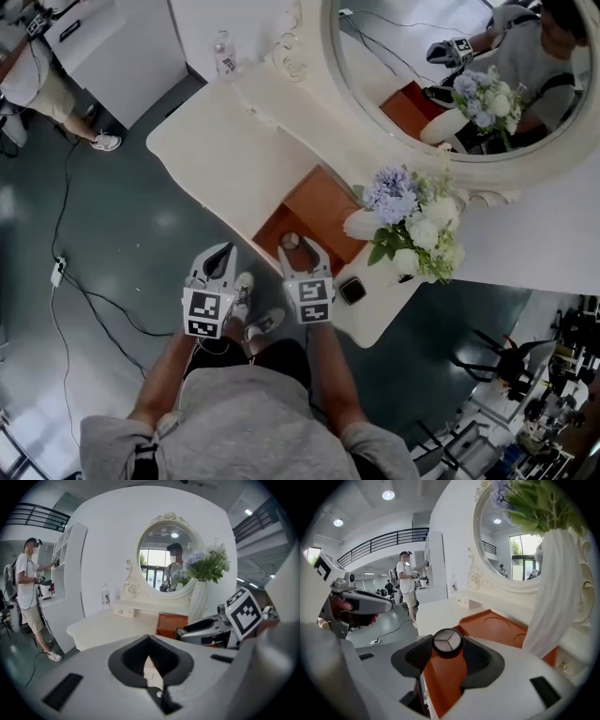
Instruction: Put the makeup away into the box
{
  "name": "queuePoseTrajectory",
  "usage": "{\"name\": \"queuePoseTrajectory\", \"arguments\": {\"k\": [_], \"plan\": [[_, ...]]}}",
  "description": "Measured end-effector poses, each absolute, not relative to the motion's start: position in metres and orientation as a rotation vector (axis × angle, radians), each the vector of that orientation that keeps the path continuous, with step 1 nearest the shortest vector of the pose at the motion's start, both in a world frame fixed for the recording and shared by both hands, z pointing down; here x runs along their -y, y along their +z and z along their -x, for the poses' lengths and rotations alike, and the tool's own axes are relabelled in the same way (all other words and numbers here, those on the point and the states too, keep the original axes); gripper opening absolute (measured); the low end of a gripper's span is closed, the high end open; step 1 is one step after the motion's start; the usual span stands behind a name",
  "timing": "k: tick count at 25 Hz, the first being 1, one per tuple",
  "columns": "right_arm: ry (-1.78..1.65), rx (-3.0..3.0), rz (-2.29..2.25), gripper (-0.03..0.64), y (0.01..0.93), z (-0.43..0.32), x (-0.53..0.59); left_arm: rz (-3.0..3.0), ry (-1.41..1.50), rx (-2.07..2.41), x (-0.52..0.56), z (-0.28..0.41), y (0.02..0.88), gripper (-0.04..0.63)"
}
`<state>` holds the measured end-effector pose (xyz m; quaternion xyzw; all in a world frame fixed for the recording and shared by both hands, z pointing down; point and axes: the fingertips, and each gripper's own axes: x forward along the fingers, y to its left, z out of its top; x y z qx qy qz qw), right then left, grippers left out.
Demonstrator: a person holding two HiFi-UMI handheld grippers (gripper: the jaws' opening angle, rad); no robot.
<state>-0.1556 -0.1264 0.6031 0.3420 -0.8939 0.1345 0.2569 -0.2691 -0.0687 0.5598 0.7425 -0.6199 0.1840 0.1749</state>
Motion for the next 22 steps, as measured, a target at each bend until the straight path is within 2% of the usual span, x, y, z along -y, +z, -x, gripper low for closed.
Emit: {"name": "queuePoseTrajectory", "arguments": {"k": [22], "plan": [[0.569, 2.147, -0.777, 0.216, 0.69, 0.196, 0.164, -2.042, 0.535, 1.666, 0.107, 0.309, 0.611, 0.0]]}}
